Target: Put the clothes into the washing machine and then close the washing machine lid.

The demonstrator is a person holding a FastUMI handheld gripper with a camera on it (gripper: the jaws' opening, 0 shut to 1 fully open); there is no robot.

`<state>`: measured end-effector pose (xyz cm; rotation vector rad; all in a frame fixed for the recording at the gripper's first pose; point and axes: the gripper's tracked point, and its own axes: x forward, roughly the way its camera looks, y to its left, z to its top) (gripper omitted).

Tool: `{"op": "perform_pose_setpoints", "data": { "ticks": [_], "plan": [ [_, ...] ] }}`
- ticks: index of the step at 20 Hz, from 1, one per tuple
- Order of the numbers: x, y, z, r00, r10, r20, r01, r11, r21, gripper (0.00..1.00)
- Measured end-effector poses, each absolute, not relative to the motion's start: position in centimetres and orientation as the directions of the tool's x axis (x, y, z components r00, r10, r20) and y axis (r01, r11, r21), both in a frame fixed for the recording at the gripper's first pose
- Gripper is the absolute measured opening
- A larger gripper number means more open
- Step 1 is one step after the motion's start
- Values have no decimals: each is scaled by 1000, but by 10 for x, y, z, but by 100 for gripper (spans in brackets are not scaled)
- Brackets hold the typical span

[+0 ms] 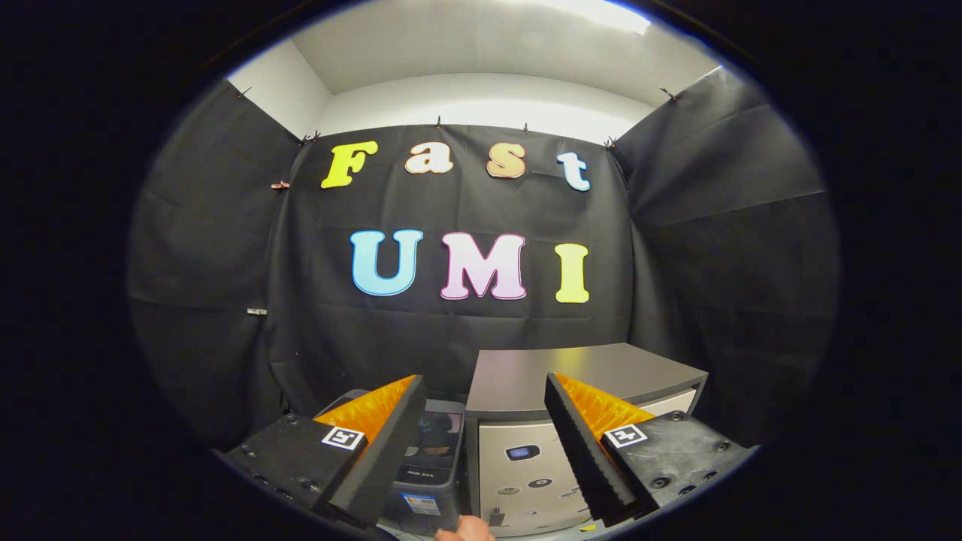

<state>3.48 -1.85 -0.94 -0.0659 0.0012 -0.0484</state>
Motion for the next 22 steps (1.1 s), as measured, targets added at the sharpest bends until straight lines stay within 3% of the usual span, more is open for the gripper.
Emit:
{"op": "perform_pose_setpoints", "data": {
  "ticks": [22],
  "plan": [
    [32, -12, -6, 999, -32, -16, 31, 997, -70, 100]
  ]
}}
